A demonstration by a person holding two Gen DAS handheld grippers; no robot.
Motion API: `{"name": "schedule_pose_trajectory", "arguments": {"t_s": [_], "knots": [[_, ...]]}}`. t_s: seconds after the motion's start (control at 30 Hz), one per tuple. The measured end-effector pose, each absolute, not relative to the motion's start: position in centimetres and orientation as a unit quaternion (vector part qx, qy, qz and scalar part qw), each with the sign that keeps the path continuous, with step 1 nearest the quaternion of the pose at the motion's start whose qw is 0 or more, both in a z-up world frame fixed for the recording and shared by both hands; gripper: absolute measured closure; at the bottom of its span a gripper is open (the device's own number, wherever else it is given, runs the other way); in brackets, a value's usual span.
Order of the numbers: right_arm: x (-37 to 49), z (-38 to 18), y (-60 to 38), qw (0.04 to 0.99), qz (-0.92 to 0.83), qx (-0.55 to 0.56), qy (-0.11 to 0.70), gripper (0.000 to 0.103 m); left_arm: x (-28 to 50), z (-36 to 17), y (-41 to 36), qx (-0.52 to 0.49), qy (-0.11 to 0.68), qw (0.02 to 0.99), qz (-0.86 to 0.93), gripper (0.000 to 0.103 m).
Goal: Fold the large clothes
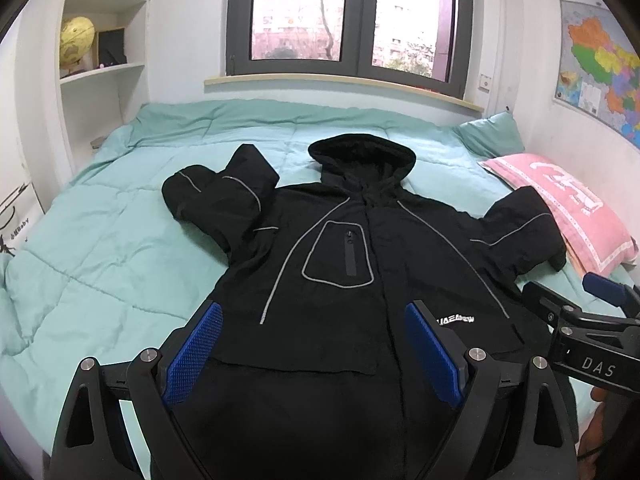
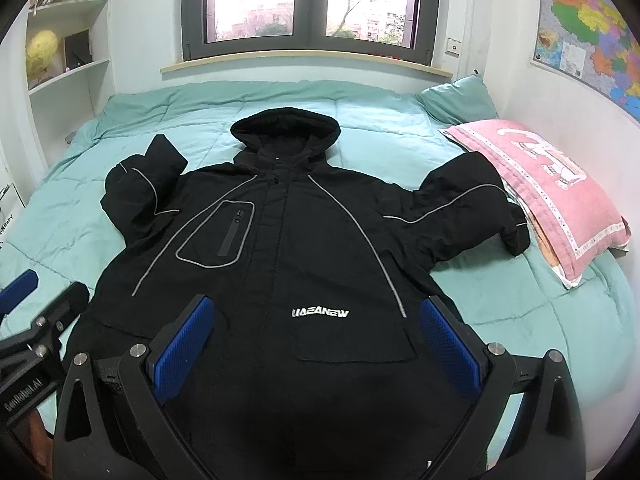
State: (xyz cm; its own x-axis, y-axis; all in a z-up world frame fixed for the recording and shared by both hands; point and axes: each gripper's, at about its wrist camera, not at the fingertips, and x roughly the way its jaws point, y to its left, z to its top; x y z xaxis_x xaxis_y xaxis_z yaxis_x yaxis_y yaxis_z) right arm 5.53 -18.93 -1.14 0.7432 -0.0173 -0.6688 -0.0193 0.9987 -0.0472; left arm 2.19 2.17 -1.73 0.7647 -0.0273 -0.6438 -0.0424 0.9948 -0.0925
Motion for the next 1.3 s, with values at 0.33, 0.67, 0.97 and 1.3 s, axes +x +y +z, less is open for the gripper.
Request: {"name": "schedule_pose_trajectory", "arguments": {"t_s": [0.33, 0.67, 0.97, 1.3], "knots": [[7.0, -0.6, -13.3, 0.935, 0.040, -0.048, 0.350, 0.000, 4.2, -1.1, 7.1, -0.034, 0.330, 0.943, -0.005, 0.010], [13.4, 2.6, -4.3, 0.932, 0.176, 0.020, 0.315, 0.000, 14.2, 0.1, 22.9, -0.108, 0.354, 0.928, 0.040, 0.010], [24.8, -2.2, 3.1, 0.924, 0.238, -0.025, 0.300, 0.000, 23.5, -4.9, 32.1, -0.164, 0.393, 0.904, 0.038, 0.010], [31.0, -14.3, 2.2, 0.933, 0.148, -0.016, 0.327, 0.000, 34.6, -11.7, 36.3, -0.209, 0.377, 0.899, 0.078, 0.011]]}}
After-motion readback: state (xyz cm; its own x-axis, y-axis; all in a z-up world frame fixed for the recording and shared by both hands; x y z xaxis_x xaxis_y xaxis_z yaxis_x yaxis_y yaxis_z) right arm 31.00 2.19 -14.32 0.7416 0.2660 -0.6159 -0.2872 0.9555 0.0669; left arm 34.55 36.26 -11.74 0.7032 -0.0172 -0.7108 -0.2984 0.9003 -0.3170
